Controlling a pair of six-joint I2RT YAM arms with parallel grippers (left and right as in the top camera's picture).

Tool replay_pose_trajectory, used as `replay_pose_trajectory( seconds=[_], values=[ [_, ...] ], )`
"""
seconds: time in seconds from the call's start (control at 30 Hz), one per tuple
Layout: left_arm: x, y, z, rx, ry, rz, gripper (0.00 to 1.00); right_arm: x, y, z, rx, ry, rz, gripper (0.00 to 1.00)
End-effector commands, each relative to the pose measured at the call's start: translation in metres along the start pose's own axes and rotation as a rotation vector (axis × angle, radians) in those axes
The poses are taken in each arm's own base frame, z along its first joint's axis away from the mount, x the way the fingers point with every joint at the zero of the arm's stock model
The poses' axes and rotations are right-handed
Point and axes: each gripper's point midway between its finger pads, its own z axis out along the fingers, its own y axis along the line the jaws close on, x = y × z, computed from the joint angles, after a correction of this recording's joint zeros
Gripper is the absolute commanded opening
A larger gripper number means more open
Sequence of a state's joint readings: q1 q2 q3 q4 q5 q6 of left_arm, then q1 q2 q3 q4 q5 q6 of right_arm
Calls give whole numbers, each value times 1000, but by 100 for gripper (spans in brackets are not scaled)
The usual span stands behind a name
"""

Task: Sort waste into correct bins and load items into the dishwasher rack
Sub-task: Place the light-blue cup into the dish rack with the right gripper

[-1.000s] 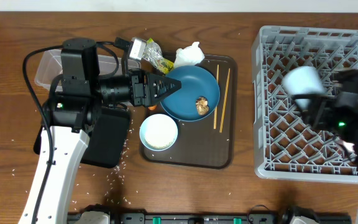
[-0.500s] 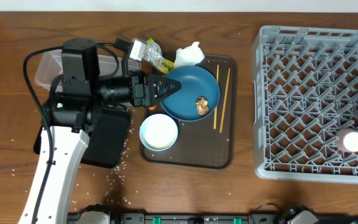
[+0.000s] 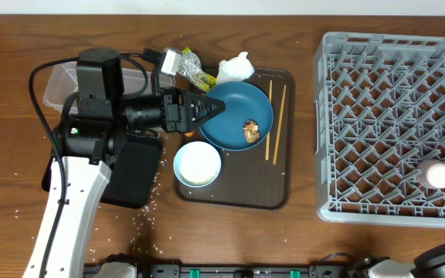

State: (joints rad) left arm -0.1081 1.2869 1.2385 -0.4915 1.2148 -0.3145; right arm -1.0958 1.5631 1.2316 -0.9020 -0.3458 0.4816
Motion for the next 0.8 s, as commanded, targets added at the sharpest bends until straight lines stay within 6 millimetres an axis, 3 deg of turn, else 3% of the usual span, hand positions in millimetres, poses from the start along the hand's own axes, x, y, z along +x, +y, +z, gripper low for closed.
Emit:
replay_pose_trajectory(
  seconds=[0.0, 0.07, 0.23, 0.37, 0.43, 0.6, 0.77],
  values=[
    [-3, -1, -1, -4, -7, 15, 82, -1, 14, 4, -76, 26, 15, 73],
    [-3, -1, -1, -4, -7, 14, 82, 2, 19, 6, -112, 52, 19, 83],
    [-3, -1, -1, -4, -7, 21, 82, 11, 49, -8, -274, 110, 18, 85],
    [-2, 0, -1, -14, -5, 88, 82, 22, 86, -47, -435, 107, -77, 87],
    [-1, 12, 0, -81, -12, 73, 82, 36, 104, -71, -489, 86, -170, 89],
    [11, 64, -1, -408, 3, 53, 82, 105, 153, -131, -625, 19, -515, 89],
    [28, 115, -22, -835, 41, 66, 82, 176, 176, -159, -636, -41, -814, 89]
  ],
)
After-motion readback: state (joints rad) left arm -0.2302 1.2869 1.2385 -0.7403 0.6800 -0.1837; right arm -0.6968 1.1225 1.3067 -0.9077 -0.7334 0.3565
